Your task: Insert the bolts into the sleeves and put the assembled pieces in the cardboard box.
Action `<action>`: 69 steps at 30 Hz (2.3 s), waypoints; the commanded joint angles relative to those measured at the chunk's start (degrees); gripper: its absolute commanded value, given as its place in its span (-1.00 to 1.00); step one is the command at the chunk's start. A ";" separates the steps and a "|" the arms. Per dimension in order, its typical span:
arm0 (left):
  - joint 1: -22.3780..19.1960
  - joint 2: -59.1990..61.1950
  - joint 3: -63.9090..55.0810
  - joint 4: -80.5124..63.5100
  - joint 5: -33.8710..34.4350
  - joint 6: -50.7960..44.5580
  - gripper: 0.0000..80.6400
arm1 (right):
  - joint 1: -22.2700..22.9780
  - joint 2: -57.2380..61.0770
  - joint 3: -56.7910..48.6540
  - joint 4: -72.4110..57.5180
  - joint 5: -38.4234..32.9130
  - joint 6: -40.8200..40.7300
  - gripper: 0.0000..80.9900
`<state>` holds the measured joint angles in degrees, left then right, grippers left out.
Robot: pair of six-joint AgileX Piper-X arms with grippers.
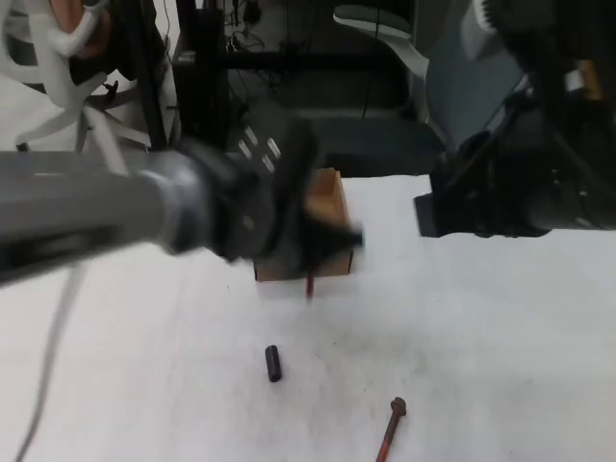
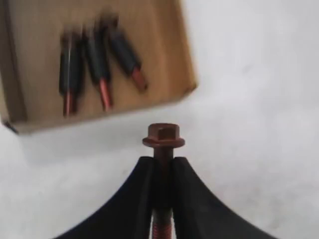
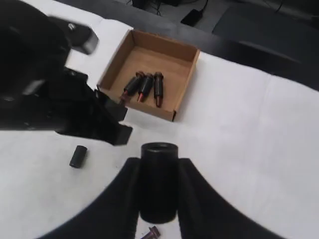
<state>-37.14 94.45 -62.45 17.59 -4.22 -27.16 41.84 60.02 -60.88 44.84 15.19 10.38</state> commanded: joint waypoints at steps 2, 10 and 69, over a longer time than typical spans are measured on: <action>-0.14 -13.31 7.77 -10.45 -2.21 2.10 -0.96 | -0.18 -5.85 4.52 -5.75 0.54 -0.60 -0.99; -1.54 -36.35 27.90 -29.30 2.51 5.83 -0.96 | 3.75 -12.37 18.89 -19.15 -0.04 -0.60 -0.99; -22.97 -47.38 45.20 -59.85 -8.98 16.61 -0.96 | 18.17 -1.70 40.31 -78.17 -5.61 -0.40 -0.99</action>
<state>-59.72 47.07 -17.10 -41.34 -13.26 -10.21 59.92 58.30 -20.48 -32.19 8.95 10.53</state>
